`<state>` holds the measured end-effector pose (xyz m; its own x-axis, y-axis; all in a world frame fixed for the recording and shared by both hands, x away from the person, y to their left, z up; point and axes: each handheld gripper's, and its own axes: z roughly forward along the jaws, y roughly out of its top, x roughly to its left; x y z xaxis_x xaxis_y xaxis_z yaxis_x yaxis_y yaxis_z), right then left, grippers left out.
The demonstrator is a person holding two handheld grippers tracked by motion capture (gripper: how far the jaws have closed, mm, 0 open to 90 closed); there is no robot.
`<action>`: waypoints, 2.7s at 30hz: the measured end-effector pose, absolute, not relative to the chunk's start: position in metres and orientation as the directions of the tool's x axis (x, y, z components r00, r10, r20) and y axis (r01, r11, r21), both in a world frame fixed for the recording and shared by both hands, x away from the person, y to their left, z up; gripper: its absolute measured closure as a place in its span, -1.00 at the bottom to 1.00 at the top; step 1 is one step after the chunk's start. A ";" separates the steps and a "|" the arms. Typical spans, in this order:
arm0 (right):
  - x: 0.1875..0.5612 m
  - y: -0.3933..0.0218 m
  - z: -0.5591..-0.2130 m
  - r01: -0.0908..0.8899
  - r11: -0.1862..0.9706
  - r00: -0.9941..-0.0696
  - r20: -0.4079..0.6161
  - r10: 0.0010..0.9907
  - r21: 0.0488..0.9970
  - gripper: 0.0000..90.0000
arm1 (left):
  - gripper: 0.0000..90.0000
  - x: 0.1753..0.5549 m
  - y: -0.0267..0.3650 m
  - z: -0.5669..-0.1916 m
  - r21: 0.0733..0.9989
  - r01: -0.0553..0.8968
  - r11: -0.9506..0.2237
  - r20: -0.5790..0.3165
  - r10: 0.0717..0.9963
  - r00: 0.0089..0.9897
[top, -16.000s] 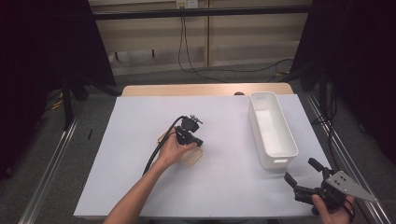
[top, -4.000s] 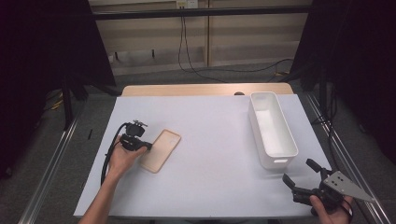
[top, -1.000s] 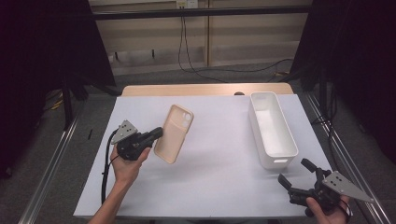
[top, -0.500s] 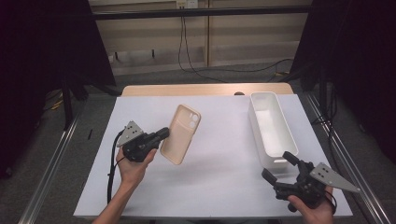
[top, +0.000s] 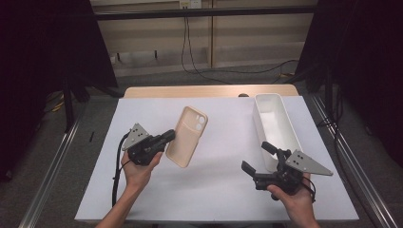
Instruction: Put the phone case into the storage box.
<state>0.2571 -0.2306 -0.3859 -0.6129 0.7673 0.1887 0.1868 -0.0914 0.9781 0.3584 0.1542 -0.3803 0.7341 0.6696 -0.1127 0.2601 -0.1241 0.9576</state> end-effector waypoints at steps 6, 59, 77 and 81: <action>0.267 -0.227 -0.379 0.182 -0.099 -0.617 0.192 0.763 0.978 -0.94 | 0.95 0.358 0.143 -0.380 0.957 0.261 -0.128 -0.115 0.658 0.744; 0.317 -0.181 -0.365 0.234 -0.115 -0.663 0.245 0.708 0.966 -0.12 | 0.95 0.353 0.096 -0.383 0.962 0.240 -0.133 -0.109 0.616 0.780; 0.322 -0.176 -0.368 0.272 -0.180 -0.662 0.320 0.677 0.945 0.46 | 0.95 0.354 0.096 -0.383 0.962 0.237 -0.135 -0.104 0.624 0.775; 0.323 -0.176 -0.369 0.275 -0.187 -0.662 0.327 0.675 0.943 0.54 | 0.95 0.354 0.097 -0.384 0.962 0.235 -0.141 -0.098 0.624 0.775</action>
<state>0.3229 -0.1759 -0.3687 -0.6618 0.6749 0.3266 0.2747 -0.1870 0.9432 0.3536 0.0971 -0.3835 0.7749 0.6244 -0.0982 0.2352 -0.1406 0.9617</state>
